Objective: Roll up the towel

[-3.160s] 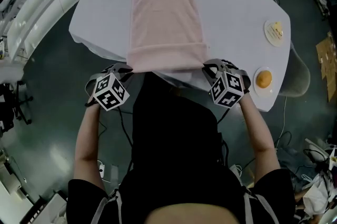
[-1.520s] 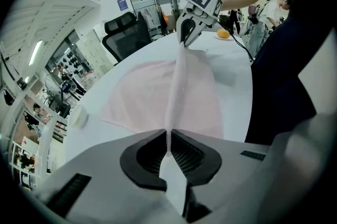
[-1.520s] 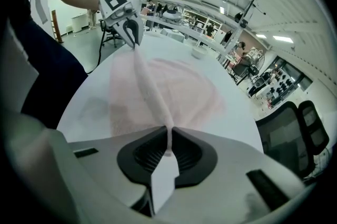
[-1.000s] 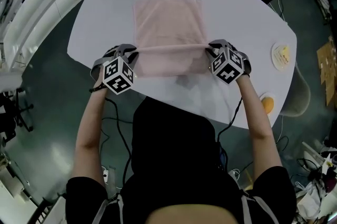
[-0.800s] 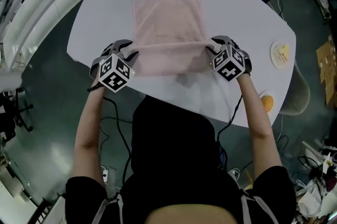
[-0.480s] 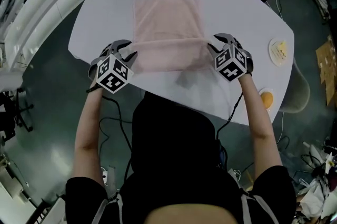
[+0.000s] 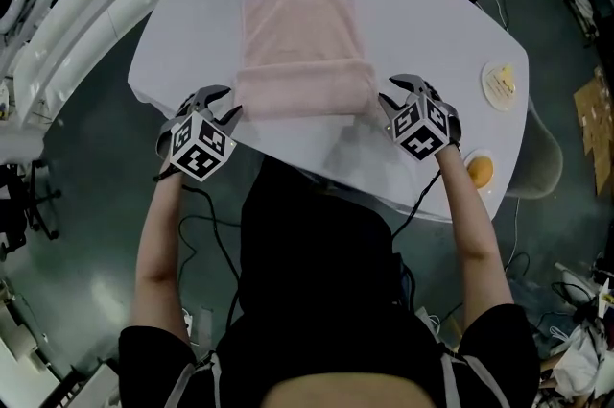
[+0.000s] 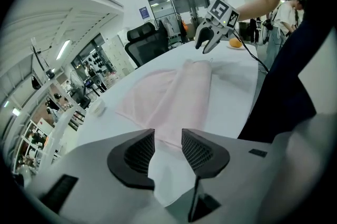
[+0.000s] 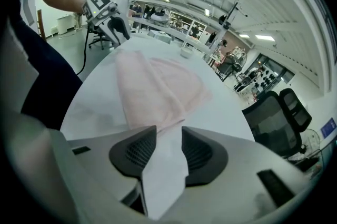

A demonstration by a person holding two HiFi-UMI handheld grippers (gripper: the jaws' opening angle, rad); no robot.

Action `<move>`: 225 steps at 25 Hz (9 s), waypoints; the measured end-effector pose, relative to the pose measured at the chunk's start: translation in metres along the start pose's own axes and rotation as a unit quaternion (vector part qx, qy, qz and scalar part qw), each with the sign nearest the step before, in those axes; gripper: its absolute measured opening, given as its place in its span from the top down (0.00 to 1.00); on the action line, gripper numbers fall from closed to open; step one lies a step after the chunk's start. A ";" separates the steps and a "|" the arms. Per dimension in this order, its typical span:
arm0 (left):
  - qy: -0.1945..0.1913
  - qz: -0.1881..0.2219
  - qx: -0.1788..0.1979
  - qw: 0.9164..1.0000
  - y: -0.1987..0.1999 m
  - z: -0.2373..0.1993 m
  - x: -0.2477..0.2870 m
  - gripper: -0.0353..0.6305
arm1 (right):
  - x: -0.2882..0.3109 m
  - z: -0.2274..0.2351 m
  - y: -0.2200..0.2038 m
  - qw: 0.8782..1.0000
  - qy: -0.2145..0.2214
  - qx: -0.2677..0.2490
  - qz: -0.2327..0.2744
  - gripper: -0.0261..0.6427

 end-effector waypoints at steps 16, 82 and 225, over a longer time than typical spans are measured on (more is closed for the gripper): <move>-0.022 -0.031 -0.006 0.999 -0.021 0.057 0.004 0.70 | -0.002 -0.056 0.007 0.997 0.034 -0.066 0.033 0.72; -0.044 -0.022 0.024 0.998 -0.009 0.082 -0.055 0.88 | -0.067 -0.077 0.025 0.993 0.026 -0.088 0.077 0.92; -0.060 -0.069 0.023 0.996 0.034 -0.082 0.062 0.86 | 0.081 0.064 0.060 0.997 0.054 -0.044 -0.036 0.89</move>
Point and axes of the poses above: the fingertips, and each gripper's own axes: x forward along the fingers, z to its right, y out of its top, the point moved 3 cm from there along -x, backward along the fingers, and after that the axes turned 10 degrees about -x, right-handed, at the moved point
